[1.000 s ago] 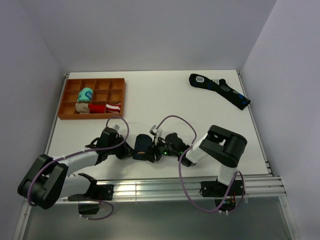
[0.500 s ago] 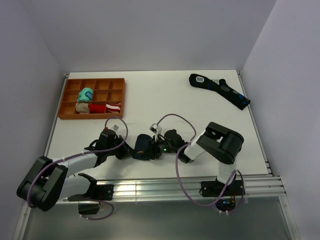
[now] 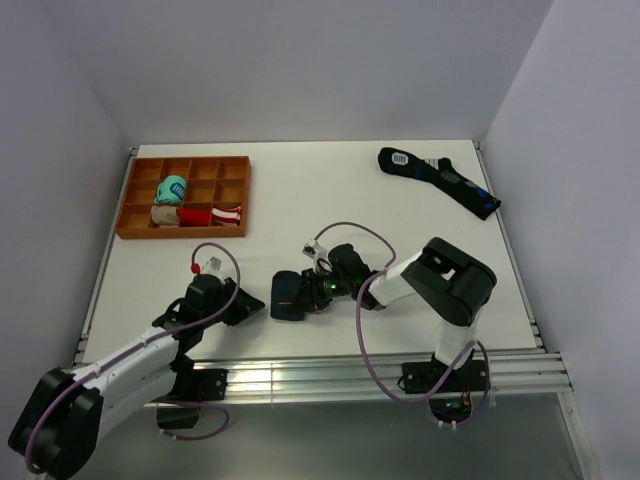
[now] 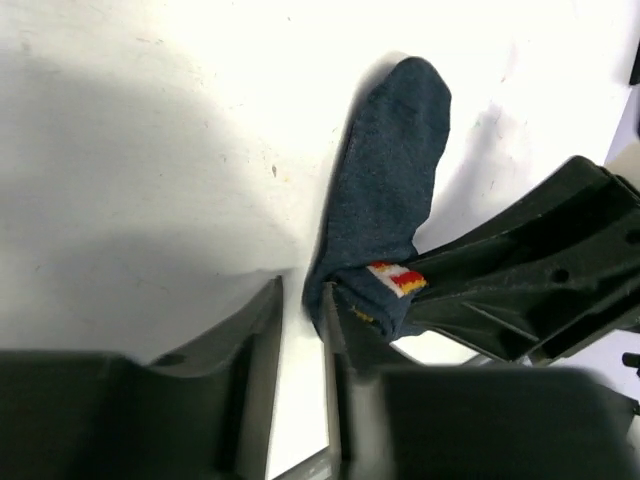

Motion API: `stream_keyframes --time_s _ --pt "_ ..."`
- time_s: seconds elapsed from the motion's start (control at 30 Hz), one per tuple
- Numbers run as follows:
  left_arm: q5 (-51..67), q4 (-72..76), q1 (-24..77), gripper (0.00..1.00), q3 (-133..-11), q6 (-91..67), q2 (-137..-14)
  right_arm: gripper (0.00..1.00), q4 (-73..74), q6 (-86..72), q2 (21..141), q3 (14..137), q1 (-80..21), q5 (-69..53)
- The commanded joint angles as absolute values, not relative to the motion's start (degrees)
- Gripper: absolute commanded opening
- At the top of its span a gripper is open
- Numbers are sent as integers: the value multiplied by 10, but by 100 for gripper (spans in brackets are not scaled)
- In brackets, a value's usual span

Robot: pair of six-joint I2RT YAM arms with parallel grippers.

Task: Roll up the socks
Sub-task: Roll the sock at the center of the board.

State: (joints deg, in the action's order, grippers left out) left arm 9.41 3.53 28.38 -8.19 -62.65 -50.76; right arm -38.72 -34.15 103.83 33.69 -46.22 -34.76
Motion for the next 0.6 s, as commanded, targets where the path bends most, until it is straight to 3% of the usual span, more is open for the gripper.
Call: stream_keyframes --time_s 0.0,0.13,0.57 --pt "31 11 303 30 -73 -629 -451 10 -225 -332 1066 340 -447 -349" --pt "2 30 337 37 -66 -621 -411 10 -142 -322 1071 373 -446 -372" --pt "-143 137 477 43 -30 -617 -407 10 47 -249 1109 455 -426 -388"
